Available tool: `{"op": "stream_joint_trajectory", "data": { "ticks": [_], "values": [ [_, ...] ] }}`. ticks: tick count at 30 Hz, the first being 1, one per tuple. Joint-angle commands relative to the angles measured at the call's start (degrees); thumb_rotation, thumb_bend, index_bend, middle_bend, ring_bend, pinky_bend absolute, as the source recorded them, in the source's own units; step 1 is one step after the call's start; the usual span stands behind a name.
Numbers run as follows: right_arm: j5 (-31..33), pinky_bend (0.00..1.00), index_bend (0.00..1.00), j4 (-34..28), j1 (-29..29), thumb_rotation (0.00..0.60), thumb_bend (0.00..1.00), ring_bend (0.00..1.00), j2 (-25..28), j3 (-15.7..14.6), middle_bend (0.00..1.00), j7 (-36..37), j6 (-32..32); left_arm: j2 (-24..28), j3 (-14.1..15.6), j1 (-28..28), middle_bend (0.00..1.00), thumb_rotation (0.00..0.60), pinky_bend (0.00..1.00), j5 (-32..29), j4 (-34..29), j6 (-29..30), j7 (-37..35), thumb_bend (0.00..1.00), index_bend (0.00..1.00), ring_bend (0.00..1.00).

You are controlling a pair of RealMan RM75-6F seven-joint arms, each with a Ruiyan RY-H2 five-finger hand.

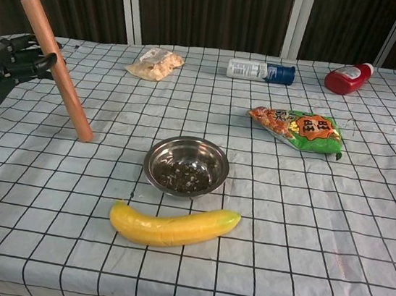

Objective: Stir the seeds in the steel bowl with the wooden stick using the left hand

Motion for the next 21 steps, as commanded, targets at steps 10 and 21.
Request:
{"op": "stream_joint_trajectory", "data": {
  "ticks": [10, 21],
  "values": [
    [0.15, 0.0, 0.0, -0.02, -0.05, 0.6, 0.45, 0.0, 0.07, 0.11, 0.0, 0.18, 0.08, 0.14, 1.6, 0.21, 0.49, 0.6, 0.35, 1.82, 1.82, 0.26, -3.59, 0.36, 0.4, 0.3],
    [0.12, 0.0, 0.0, -0.06, 0.01, 0.6, 0.45, 0.0, 0.1, 0.09, 0.0, 0.22, -0.06, -1.3, 3.09, 0.04, 0.45, 0.6, 0.31, 3.81, 5.64, 2.71, -5.93, 0.31, 0.33, 0.26]
  ]
}}
